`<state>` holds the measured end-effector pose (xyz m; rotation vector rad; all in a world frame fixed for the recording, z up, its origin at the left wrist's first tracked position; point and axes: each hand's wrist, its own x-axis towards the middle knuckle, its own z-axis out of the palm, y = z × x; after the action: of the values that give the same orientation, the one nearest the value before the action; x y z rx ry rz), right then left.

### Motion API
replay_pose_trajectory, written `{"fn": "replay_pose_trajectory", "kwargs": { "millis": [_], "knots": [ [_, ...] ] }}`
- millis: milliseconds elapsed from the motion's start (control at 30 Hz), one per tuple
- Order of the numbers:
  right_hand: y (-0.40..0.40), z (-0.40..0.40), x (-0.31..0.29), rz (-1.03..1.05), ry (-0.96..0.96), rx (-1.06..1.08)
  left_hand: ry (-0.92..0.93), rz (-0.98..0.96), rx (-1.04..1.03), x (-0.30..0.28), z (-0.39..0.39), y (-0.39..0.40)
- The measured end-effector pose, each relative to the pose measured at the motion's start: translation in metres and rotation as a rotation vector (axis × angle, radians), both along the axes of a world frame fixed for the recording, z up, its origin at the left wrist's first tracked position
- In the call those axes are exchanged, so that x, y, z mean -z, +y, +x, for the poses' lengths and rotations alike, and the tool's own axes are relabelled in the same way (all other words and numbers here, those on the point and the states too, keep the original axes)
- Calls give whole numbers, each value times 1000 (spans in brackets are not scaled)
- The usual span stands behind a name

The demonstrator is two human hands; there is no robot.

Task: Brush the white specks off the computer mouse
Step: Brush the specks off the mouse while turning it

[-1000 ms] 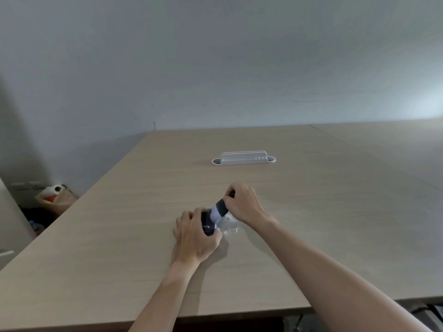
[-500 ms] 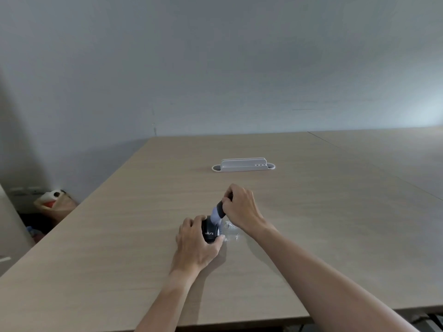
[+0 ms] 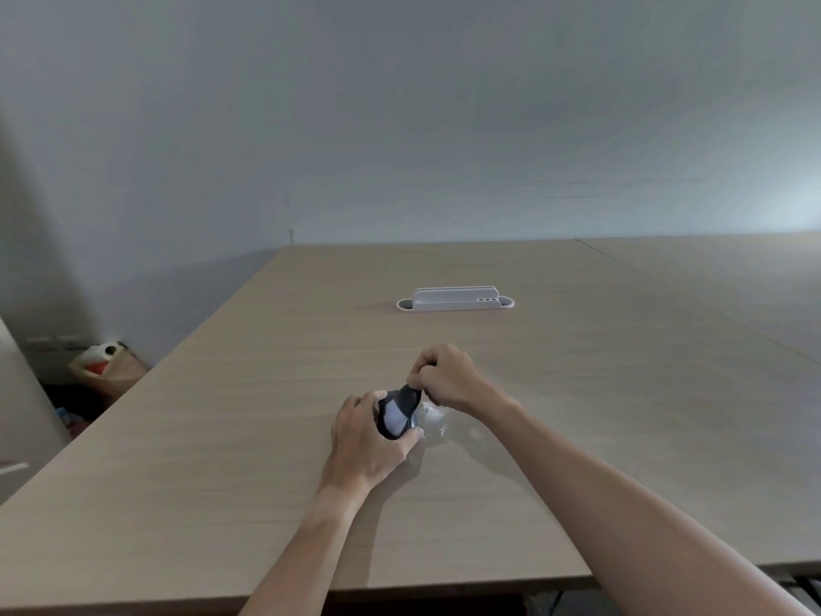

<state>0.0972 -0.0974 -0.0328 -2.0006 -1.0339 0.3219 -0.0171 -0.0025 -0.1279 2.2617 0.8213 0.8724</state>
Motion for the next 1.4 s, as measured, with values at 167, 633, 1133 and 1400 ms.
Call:
{"fn": "replay_pose_trajectory", "kwargs": {
  "millis": [167, 633, 1133, 1400],
  "knots": [
    [0, 12, 15, 84, -131, 167, -9, -8, -14, 1, 0, -1],
    [8, 4, 23, 187, -128, 169, 58, -5, -18, 2, 2, -3],
    [10, 8, 19, 234, -67, 244, 33, -82, -2, -6, -3, -6],
    [7, 14, 31, 217, -105, 226, -21, -48, 0, -10, -6, -11]
  ]
}}
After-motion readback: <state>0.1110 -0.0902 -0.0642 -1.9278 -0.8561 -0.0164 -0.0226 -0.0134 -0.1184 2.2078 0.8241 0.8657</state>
